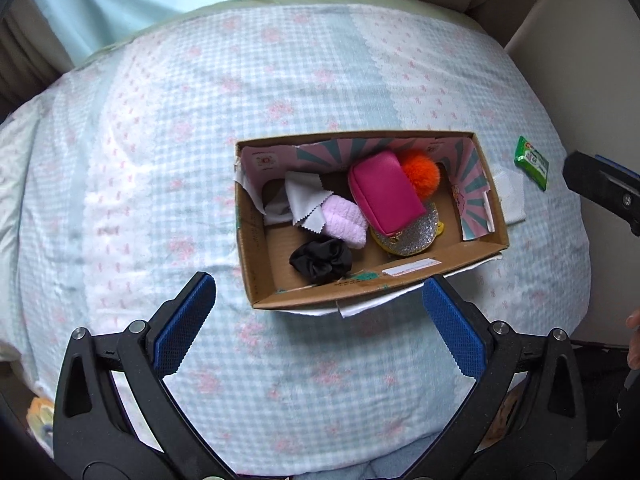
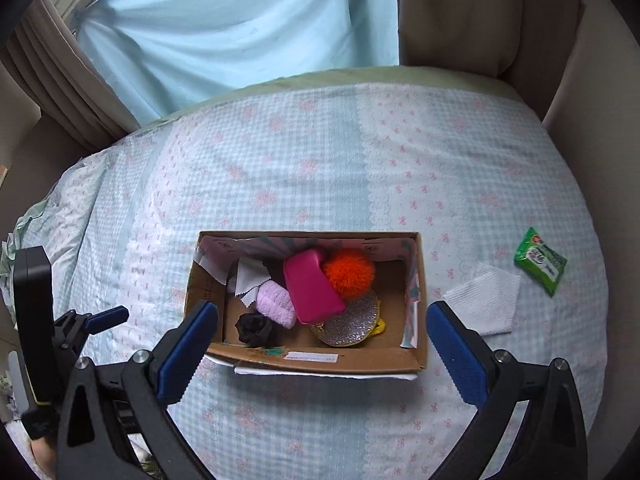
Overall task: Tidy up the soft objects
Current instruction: 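Withdraw both tools from the box toward the white pad and green pack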
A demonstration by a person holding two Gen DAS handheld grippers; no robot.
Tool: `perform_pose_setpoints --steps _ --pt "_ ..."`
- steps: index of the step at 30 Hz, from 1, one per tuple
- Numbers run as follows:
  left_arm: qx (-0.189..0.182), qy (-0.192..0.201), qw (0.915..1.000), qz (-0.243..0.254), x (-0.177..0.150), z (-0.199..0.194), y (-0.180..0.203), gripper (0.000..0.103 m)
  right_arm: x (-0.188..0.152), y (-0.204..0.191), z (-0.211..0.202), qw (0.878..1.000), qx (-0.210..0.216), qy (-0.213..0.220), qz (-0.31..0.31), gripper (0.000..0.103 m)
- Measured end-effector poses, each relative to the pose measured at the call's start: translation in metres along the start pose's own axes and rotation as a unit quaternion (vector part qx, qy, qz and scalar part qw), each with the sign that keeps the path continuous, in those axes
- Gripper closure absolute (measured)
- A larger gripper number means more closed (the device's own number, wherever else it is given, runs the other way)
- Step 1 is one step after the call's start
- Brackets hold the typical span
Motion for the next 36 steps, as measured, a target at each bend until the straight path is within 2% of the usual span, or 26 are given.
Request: perform_pose_setpoints --steps 8,11,14,16,20,25,29,36 --pt "0.014 0.074 0.9971 -0.003 0.013 -0.084 -0.006 0.0 -0.009 0.032 -0.098 0.997 -0.042 0.071 0.007 0.0" --pt "0.026 0.105 0.9941 0.008 0.019 -0.105 0.004 0.0 -0.013 0.054 -0.127 0.993 -0.064 0.1 0.01 0.0" --pt "0.024 0.125 0.9918 0.009 0.023 -0.123 0.02 0.0 -0.017 0.072 -0.15 0.99 -0.05 0.128 0.015 0.0" --pt "0.025 0.136 0.9903 0.008 0.025 -0.132 0.034 0.0 -0.02 0.085 -0.162 0.988 -0.06 0.139 0.007 0.0" --pt "0.039 0.161 0.986 0.014 0.026 -0.149 0.068 0.0 -0.021 0.116 -0.174 0.986 -0.068 0.151 -0.021 0.0" --pt "0.045 0.19 0.9807 -0.007 0.026 -0.16 0.122 0.0 -0.018 0.162 -0.182 0.983 -0.028 0.177 -0.049 0.0" --pt "0.062 0.189 0.9798 -0.02 0.023 -0.155 0.171 0.0 -0.014 0.202 -0.182 0.98 -0.006 0.185 -0.075 0.0" --pt "0.043 0.19 0.9809 0.0 0.022 -0.137 0.255 0.0 -0.005 0.259 -0.167 0.981 -0.003 0.175 -0.084 0.0"
Point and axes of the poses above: each gripper's, at about its wrist camera, not at the fingertips, and z roughly the way its jaws point, y to its right, x to its top, the point moved 9 cm from there along z, roughly the way its jaws point, and after that the axes turned 2 degrees about -z, right-handed, at the moved point
